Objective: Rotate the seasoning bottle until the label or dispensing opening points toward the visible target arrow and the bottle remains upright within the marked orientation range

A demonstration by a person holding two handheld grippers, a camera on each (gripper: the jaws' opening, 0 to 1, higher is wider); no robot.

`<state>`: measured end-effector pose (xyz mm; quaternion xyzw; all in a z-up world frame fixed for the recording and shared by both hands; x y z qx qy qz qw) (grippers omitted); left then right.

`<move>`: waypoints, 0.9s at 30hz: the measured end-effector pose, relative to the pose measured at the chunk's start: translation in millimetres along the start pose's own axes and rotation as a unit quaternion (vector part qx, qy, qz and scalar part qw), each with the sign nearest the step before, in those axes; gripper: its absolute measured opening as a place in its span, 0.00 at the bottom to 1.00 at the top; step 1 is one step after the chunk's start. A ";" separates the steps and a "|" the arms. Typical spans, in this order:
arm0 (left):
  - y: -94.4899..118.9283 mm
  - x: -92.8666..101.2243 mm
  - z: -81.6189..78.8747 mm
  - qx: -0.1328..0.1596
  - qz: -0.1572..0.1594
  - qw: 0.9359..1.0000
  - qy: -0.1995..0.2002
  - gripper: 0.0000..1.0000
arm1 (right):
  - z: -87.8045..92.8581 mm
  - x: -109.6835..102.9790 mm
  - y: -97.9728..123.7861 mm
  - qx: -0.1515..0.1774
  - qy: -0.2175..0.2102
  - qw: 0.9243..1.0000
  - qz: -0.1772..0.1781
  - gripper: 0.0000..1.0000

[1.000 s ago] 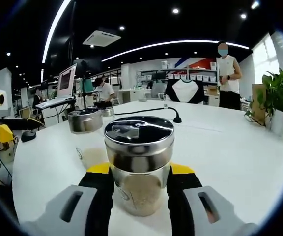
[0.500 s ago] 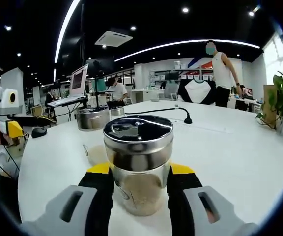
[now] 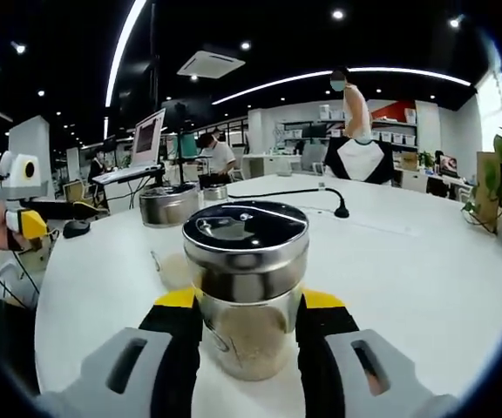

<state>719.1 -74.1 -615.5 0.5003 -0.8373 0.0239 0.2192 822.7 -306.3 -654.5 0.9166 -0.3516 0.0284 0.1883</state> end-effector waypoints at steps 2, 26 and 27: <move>-0.7 0.5 0.7 -0.001 0.000 1.000 0.000 0.83 | 0.3 0.4 0.2 0.000 0.000 1.000 -0.003 0.41; -2.2 3.4 2.4 -0.006 0.003 1.000 -0.001 0.82 | 2.4 -0.4 9.7 -0.012 -0.039 0.999 0.023 0.56; -2.6 3.5 2.4 -0.006 0.003 1.000 -0.001 0.82 | 2.4 -0.2 10.7 -0.013 -0.039 0.999 0.025 0.56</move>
Point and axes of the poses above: the point that each gripper's makers call its tool centre point, and the gripper's own axes: y roughly backward along the fingers, x roughly to its right, z roughly out of its underside, the point moved 5 cm from there along y, roughly backward along the fingers, and after that the axes turned 13 degrees about y, right-handed, at the moved point
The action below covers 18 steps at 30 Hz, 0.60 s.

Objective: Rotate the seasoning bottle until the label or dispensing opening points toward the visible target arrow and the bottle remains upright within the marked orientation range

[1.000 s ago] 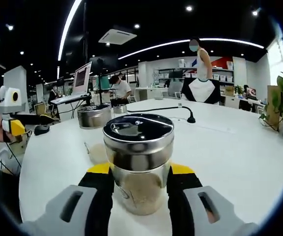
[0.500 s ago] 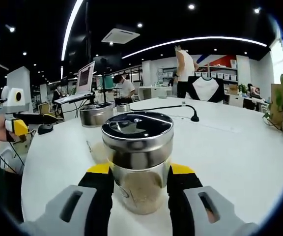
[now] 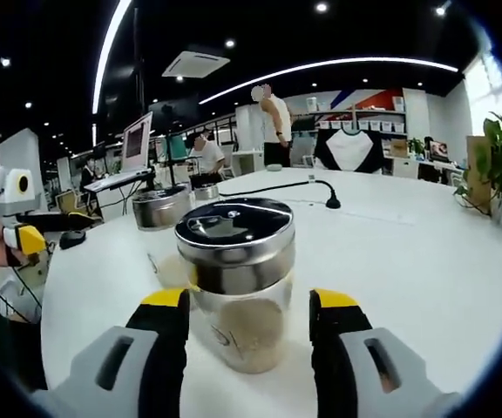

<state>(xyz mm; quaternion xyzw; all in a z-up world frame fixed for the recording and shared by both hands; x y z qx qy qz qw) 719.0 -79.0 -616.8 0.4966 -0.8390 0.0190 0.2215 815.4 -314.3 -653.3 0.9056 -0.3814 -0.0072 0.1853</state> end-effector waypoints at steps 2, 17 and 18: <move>-0.5 0.7 0.2 0.000 0.001 1.000 0.000 0.82 | 0.1 0.8 2.9 0.001 0.000 1.000 0.002 0.56; -2.7 1.5 -1.0 -0.001 0.007 1.000 -0.005 0.83 | -0.8 -9.1 33.0 0.009 -0.021 0.999 0.040 0.57; -2.7 2.8 -2.9 0.001 0.009 1.000 -0.009 0.83 | -0.9 -8.9 35.7 0.010 -0.024 0.999 0.046 0.58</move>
Point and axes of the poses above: the point that each gripper's makers call its tool centre point, and the gripper's own axes: y roughly backward along the fingers, x roughly to its right, z roughly out of its underside, the point moved 5 cm from there along y, roughly backward along the fingers, and after that the axes turned 13 degrees about y, right-handed, at the moved point
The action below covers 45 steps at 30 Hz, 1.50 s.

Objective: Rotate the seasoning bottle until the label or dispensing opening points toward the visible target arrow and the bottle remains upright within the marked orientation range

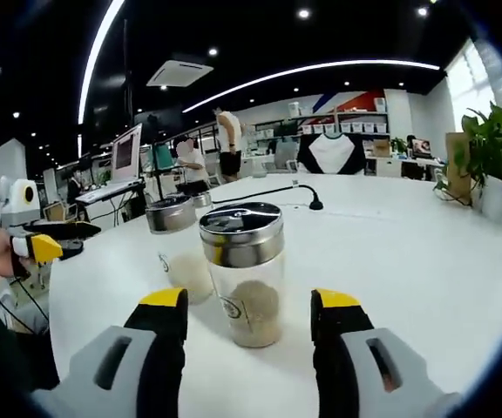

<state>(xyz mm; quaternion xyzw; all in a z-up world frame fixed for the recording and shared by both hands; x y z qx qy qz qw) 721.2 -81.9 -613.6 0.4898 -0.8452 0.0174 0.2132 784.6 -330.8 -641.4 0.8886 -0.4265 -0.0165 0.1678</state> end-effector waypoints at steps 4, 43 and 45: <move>-0.6 2.3 -2.6 0.004 0.004 1.000 -0.001 0.83 | -1.3 -1.6 5.3 0.004 -0.009 1.000 0.007 0.59; -2.4 9.4 -6.0 0.033 0.025 0.999 0.009 0.83 | -1.1 -10.2 31.0 0.047 -0.002 0.998 0.044 0.69; -3.9 8.7 -8.4 0.035 0.027 0.999 0.011 0.83 | -2.2 -10.6 31.6 0.050 0.006 0.998 0.041 0.69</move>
Point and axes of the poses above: the point that each gripper's makers call its tool centre point, and the gripper's own axes: y roughly backward along the fingers, x roughly to its right, z roughly out of its underside, the point moved 5 cm from there along y, roughly backward along the fingers, and after that the axes turned 13 degrees about y, right-handed, at the moved point
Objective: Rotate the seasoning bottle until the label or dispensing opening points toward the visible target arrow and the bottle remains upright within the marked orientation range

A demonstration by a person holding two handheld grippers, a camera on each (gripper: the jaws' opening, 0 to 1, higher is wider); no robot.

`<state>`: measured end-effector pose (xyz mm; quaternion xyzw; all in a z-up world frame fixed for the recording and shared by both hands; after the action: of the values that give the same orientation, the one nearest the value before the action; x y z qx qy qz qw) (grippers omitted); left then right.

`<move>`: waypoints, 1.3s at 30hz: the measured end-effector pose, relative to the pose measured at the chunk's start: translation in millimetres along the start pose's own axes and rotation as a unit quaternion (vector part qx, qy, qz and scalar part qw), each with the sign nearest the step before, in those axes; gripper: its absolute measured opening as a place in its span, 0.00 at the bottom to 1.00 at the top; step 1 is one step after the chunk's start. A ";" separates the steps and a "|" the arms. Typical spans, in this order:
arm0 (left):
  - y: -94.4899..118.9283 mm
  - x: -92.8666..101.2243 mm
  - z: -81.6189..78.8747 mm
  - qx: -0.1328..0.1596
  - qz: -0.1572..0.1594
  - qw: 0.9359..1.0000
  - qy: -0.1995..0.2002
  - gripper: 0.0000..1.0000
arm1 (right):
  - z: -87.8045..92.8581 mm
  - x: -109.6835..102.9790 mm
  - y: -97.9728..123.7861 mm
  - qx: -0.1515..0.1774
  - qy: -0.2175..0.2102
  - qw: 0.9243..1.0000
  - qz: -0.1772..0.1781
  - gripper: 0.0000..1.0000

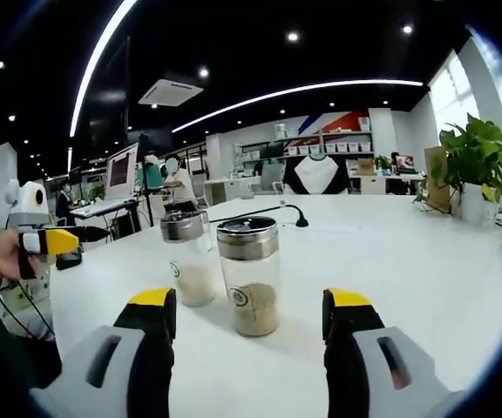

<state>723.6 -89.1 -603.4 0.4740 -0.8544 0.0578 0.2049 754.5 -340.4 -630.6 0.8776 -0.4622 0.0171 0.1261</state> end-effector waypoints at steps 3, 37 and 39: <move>-3.8 -2.1 0.2 -0.006 -0.004 1.000 -0.008 0.83 | -1.7 0.7 0.8 0.001 0.001 1.000 0.001 0.69; -77.9 -79.5 -20.7 0.008 -0.053 0.999 0.005 0.78 | -3.2 -2.2 4.8 -0.008 0.007 1.000 0.009 0.70; -82.1 -83.4 -21.4 0.010 -0.055 0.998 0.000 0.78 | -3.8 -3.2 4.6 -0.007 0.004 1.000 0.009 0.73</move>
<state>837.3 -61.9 -625.6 0.5225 -0.8262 0.0550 0.2035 749.2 -339.4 -626.5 0.8725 -0.4697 0.0182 0.1335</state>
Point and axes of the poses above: the point that each gripper's makers call its tool centre point, and the gripper's own axes: y roughly backward along the fingers, x roughly to its right, z roughly out of its underside, the point moved 5 cm from there along y, roughly backward along the fingers, and after that the axes turned 13 degrees about y, right-handed, at the moved point
